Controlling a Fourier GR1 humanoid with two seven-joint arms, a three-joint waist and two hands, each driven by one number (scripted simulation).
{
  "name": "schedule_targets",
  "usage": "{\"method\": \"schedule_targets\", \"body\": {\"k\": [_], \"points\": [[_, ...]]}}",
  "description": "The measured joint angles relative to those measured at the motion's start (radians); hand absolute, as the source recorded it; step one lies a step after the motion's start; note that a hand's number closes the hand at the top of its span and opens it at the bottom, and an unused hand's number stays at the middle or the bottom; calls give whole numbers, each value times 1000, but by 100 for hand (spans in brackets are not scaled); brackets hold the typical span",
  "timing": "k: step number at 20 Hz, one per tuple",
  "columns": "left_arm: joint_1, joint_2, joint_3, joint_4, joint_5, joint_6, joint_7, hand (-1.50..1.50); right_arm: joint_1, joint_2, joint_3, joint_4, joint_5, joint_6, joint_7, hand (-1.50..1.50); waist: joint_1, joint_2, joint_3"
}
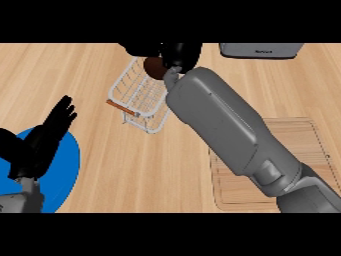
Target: Pick the cupcake from the cutting board and place it in the tiered basket
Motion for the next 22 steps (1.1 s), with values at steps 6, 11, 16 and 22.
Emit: {"method": "schedule_targets", "body": {"k": [6, 11, 16, 22], "points": [[27, 5, 16, -22, 1, 6, 9, 0, 97, -59, -98, -135, -22, -48, -59, -150, -27, -9, 0], [35, 3, 25, -26, 1, 12, 17, 0, 210, -172, -156, -306, -17, -35, -23, -150, -48, -15, 0], [43, 11, 38, -55, 11, 10, 39, 0, 378, -314, -200, -552, -23, 17, 49, -150, -59, -18, 0], [28, 1, 31, -44, -7, 18, 37, 0, 604, -474, -305, -820, -108, 118, 55, -150, -55, -14, 0]]}}
